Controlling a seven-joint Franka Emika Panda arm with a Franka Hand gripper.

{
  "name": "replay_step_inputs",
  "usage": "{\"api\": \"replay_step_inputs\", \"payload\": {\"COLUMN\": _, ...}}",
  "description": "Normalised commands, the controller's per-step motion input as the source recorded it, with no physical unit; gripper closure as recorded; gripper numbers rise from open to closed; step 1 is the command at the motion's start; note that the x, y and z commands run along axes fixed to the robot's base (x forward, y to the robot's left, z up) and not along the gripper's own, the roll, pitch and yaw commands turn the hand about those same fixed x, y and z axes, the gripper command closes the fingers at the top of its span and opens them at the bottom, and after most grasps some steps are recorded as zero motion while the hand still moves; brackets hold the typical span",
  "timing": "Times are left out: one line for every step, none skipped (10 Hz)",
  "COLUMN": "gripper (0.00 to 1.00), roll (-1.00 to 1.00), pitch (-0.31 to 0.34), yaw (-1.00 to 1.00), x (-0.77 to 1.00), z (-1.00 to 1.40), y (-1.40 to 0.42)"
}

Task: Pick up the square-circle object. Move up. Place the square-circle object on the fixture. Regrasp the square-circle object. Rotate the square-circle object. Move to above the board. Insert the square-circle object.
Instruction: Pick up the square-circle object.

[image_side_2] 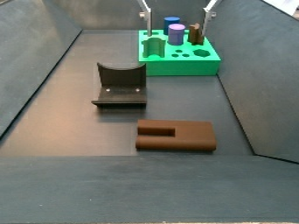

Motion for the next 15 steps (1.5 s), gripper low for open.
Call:
{"api": "replay_step_inputs", "payload": {"gripper": 0.0, "roll": 0.0, "pitch": -0.016, "yaw": 0.0, "x": 0.0, "z": 0.0, "y": 0.0}}
{"api": "replay_step_inputs", "payload": {"gripper": 0.0, "roll": 0.0, "pitch": 0.0, "yaw": 0.0, "x": 0.0, "z": 0.0, "y": 0.03}}
{"api": "replay_step_inputs", "payload": {"gripper": 0.0, "roll": 0.0, "pitch": 0.0, "yaw": -0.03, "x": 0.0, "z": 0.0, "y": 0.0}}
{"api": "replay_step_inputs", "payload": {"gripper": 0.0, "roll": 0.01, "pitch": 0.0, "yaw": -0.42, "x": -0.03, "z": 0.0, "y": 0.0}}
{"api": "replay_step_inputs", "payload": {"gripper": 0.0, "roll": 0.0, "pitch": 0.02, "yaw": -0.9, "x": -0.02, "z": 0.0, "y": 0.07}}
{"api": "replay_step_inputs", "payload": {"gripper": 0.0, "roll": 0.0, "pitch": 0.044, "yaw": -0.94, "x": -0.03, "z": -0.05, "y": 0.03}}
{"api": "replay_step_inputs", "payload": {"gripper": 0.0, "roll": 0.0, "pitch": 0.06, "yaw": -1.0, "x": -0.04, "z": -0.07, "y": 0.0}}
{"api": "replay_step_inputs", "payload": {"gripper": 0.0, "roll": 0.0, "pitch": 0.07, "yaw": -1.0, "x": -0.03, "z": -0.11, "y": 0.0}}
{"api": "replay_step_inputs", "payload": {"gripper": 0.0, "roll": 0.0, "pitch": 0.061, "yaw": -1.0, "x": 0.0, "z": -0.13, "y": 0.0}}
{"api": "replay_step_inputs", "payload": {"gripper": 0.0, "roll": 0.0, "pitch": 0.12, "yaw": -0.98, "x": 0.0, "z": -0.28, "y": 0.03}}
{"api": "replay_step_inputs", "payload": {"gripper": 0.0, "roll": 0.0, "pitch": 0.07, "yaw": -0.88, "x": 0.0, "z": -0.39, "y": 0.14}}
{"api": "replay_step_inputs", "payload": {"gripper": 0.0, "roll": -0.01, "pitch": 0.08, "yaw": -0.9, "x": 0.0, "z": -0.57, "y": 0.15}}
{"api": "replay_step_inputs", "payload": {"gripper": 0.0, "roll": -0.01, "pitch": 0.08, "yaw": -0.88, "x": 0.0, "z": -0.58, "y": 0.16}}
{"api": "replay_step_inputs", "payload": {"gripper": 0.0, "roll": -0.06, "pitch": 0.0, "yaw": -0.93, "x": 0.05, "z": -0.38, "y": 0.06}}
{"api": "replay_step_inputs", "payload": {"gripper": 0.0, "roll": -0.11, "pitch": -0.013, "yaw": -0.95, "x": 0.11, "z": -0.25, "y": 0.0}}
